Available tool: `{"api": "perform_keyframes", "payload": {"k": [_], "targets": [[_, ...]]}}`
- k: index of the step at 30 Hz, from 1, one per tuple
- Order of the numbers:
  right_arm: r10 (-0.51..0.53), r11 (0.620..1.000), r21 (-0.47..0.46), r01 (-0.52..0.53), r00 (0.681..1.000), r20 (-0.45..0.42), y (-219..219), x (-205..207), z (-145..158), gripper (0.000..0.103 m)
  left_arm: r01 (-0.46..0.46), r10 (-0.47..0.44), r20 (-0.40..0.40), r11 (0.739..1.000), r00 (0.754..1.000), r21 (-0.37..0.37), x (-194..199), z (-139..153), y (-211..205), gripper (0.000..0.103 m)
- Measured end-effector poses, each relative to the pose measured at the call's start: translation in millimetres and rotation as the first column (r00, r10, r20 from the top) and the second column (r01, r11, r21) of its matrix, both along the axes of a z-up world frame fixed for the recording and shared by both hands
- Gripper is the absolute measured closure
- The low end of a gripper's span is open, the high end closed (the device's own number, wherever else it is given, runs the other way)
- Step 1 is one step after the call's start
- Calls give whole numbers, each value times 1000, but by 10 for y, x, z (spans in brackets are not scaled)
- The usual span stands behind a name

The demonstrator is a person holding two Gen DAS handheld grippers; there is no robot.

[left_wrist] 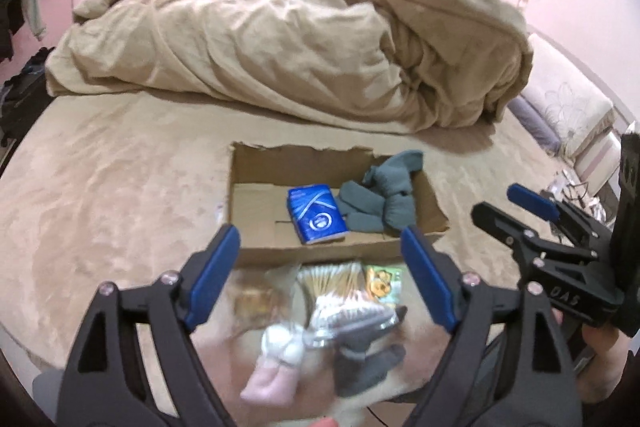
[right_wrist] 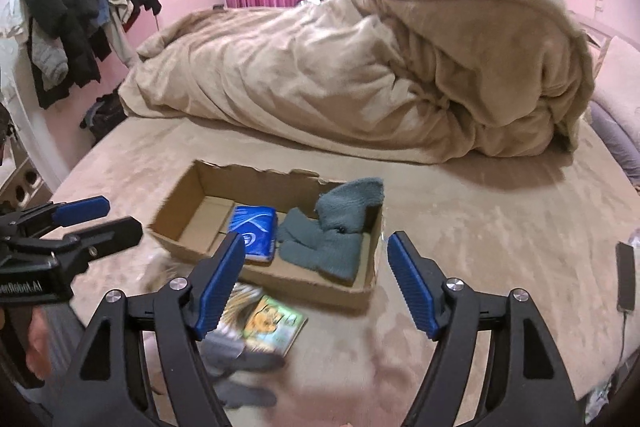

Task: Organize objects
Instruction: 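Withdraw both grippers from the box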

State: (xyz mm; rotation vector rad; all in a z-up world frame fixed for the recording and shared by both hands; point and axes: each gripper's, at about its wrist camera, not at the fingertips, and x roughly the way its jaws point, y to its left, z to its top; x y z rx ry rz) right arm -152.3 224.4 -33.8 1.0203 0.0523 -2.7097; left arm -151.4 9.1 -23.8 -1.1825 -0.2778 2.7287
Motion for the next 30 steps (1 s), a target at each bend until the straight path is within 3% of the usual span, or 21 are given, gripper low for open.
{"api": "perform_keyframes", "payload": {"k": [8,13,21,30], "targets": [[1,1000,-16,-2,999,-49,-46,571,391,26,-17,15,-89,1000,996,-23,654,406,-194,18],[2,1000,-20,-3,998,-59,-104,815,492,25,-3,-3,-102,999,995,-50,978,457,-212,18],[15,1000,-22,-16,1000,-20,-217,1066,386,25,-5,2,-46,998,999,-58,1247,125,-252,18],[82,997,-17,-81,992,91,-460,1078,-42,25,17,-14,31,996,999,-89,1244,-367,-179,18]]}}
